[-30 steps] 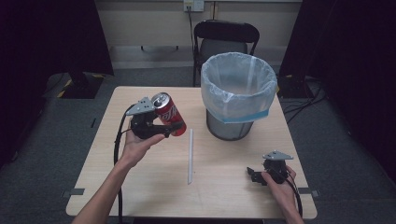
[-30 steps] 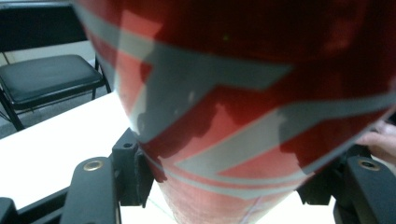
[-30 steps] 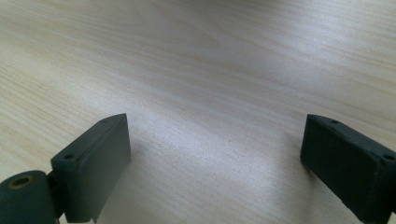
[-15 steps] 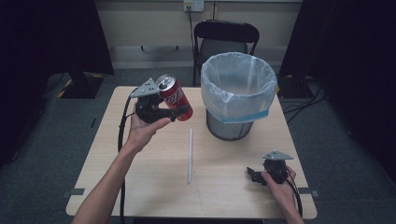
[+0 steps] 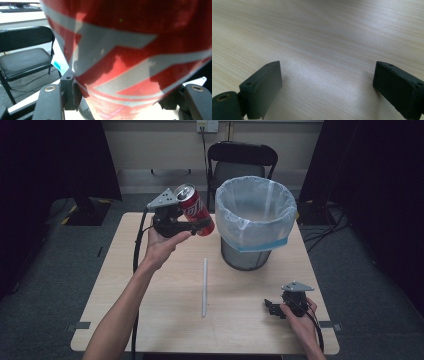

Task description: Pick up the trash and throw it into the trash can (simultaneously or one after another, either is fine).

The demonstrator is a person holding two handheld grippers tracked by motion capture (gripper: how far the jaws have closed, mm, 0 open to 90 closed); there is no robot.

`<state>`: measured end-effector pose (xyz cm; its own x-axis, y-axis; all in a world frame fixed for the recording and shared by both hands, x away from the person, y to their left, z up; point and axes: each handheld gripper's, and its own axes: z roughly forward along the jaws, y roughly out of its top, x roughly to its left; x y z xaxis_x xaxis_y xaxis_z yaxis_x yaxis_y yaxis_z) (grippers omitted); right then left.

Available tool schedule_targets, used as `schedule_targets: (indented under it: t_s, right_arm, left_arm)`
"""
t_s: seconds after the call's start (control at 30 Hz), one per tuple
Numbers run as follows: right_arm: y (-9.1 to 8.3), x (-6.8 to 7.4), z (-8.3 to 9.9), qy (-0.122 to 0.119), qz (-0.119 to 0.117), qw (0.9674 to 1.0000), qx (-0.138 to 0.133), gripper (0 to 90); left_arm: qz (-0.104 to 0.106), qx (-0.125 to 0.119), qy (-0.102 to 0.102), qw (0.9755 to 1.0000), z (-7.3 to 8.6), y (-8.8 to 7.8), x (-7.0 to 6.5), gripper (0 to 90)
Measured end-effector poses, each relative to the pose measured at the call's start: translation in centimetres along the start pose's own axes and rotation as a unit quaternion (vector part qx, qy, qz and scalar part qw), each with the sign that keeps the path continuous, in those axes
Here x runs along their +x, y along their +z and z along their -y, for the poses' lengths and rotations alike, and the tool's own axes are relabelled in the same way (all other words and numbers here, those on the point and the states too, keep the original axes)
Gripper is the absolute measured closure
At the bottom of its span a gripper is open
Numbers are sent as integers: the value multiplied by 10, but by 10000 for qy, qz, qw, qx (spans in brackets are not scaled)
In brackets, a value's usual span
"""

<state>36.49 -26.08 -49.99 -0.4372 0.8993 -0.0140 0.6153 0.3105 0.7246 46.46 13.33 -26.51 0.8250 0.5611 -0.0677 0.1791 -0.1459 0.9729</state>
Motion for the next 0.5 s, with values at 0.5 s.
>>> schedule_targets:
  t_s: [0.5]
  right_arm:
    - [0,0,0,-2,0,10000,0,77]
  left_arm:
    - [94,-102,181,9997,-40,19,-7,345]
